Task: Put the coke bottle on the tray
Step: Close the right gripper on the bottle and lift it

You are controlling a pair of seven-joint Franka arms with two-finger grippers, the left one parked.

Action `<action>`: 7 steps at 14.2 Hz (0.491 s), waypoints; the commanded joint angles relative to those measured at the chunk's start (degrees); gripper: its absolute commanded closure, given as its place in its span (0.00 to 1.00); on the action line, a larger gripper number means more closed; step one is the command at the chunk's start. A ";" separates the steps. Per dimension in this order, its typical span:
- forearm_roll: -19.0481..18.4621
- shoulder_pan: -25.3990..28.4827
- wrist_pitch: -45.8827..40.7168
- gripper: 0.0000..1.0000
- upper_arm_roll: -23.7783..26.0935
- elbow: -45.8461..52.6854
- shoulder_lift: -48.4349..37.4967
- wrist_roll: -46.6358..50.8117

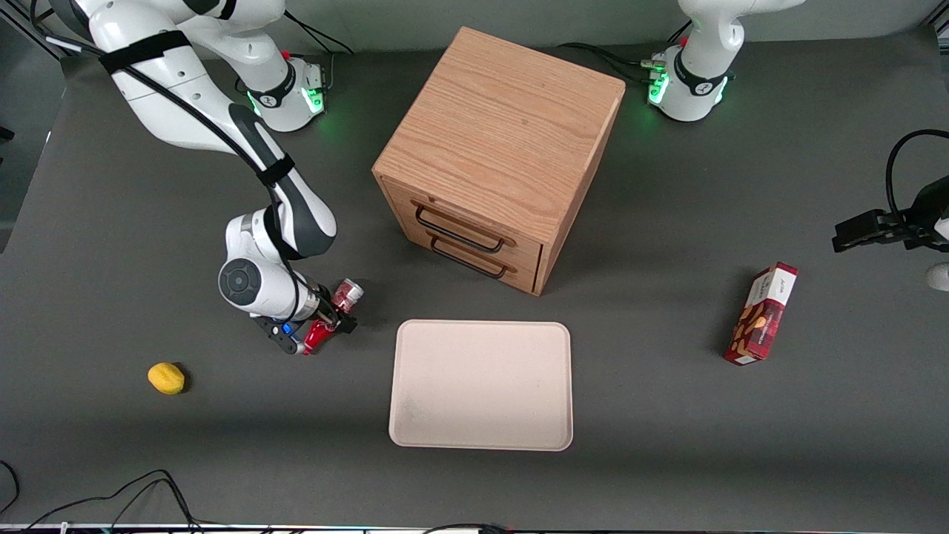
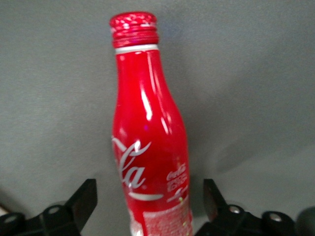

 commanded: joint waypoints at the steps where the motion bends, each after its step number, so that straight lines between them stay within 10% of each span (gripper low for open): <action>1: -4.37 0.04 1.74 1.00 0.10 -1.21 -0.28 1.53; 7: -5.00 0.13 1.13 1.00 0.19 -0.68 -1.85 0.83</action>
